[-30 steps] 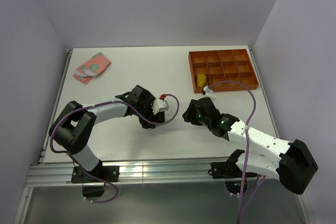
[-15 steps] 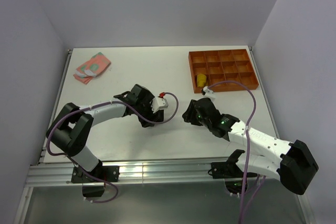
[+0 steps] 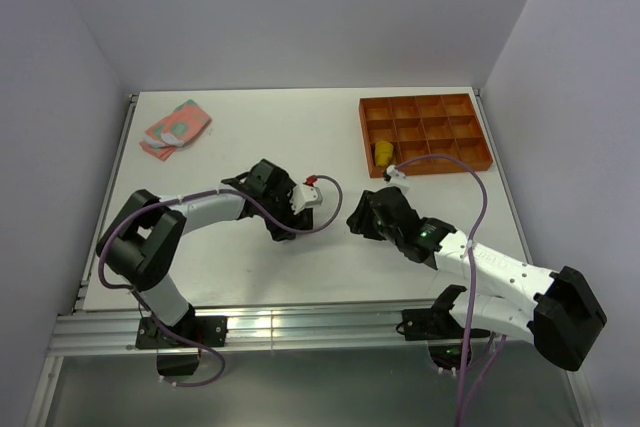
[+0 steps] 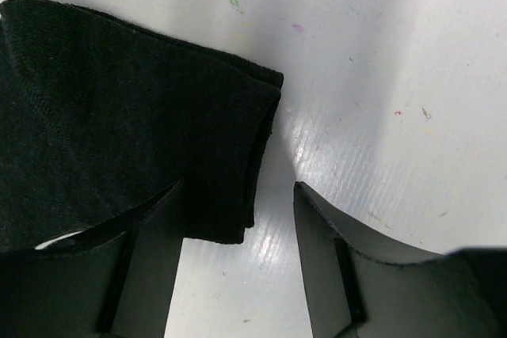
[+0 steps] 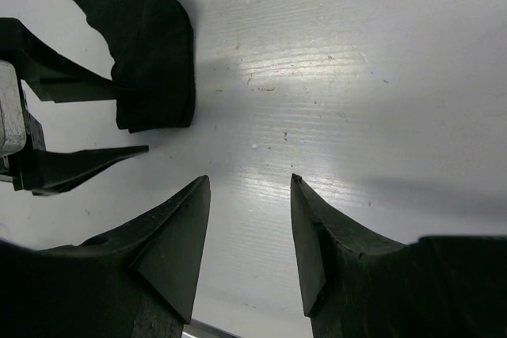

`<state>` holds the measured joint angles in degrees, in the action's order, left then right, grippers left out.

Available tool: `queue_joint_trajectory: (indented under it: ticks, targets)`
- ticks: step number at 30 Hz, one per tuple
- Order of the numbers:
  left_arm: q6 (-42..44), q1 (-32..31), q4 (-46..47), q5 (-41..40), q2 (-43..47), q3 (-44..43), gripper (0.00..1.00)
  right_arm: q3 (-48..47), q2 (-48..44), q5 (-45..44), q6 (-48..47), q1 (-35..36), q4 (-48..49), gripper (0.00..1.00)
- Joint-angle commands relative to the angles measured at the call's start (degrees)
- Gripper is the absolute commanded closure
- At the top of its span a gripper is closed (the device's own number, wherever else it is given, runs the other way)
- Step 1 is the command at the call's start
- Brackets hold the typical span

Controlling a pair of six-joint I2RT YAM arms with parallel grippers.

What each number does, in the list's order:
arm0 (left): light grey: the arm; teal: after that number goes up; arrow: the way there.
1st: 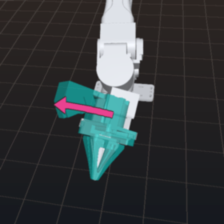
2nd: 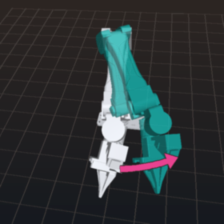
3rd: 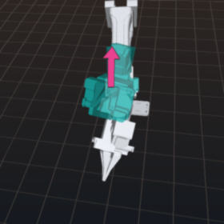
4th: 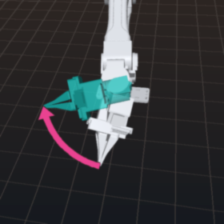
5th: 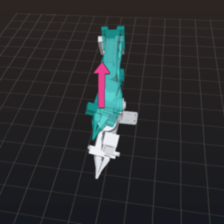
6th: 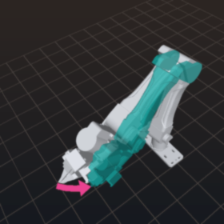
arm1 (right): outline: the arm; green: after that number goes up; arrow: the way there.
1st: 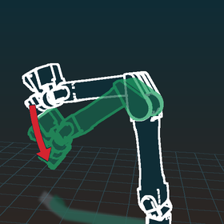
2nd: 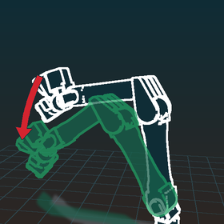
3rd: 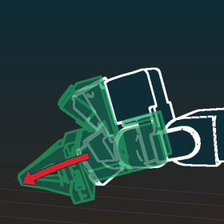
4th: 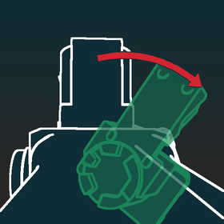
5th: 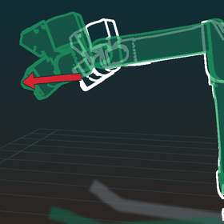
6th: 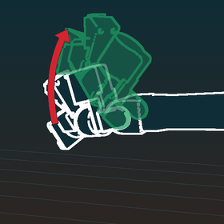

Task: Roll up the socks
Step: Roll the sock at the center of the board.

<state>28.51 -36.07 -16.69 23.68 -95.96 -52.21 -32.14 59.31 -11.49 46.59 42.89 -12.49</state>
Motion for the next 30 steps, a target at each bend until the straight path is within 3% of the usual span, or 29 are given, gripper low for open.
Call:
queue_joint_trajectory:
  ticks: [1,4,13,16,26,30]
  targets:
    - [0.7,0.0,-0.2,0.0,-2.4,-1.0,0.42,0.9,-0.5,-1.8,-0.3,0.5,2.0,0.48]
    - [0.8,0.0,-1.6,0.5,-3.6,-1.1,0.48,1.4,-1.1,-1.7,-0.3,0.5,2.2,0.48]
    - [3.4,0.0,-8.1,2.2,-4.9,-1.4,0.84,2.1,-2.0,-1.3,-0.8,0.9,3.1,0.49]
    - [5.1,0.0,-12.4,4.7,-4.0,-1.4,0.90,2.3,-2.1,-0.7,-1.8,1.3,4.5,0.49]
    - [15.4,2.8,-37.9,19.2,-7.4,-9.3,0.96,0.9,1.6,-0.1,-8.7,7.5,11.9,0.49]
    - [19.7,6.4,-44.4,23.1,-10.1,-13.2,0.97,1.4,4.3,-0.5,-12.6,13.0,19.8,0.49]
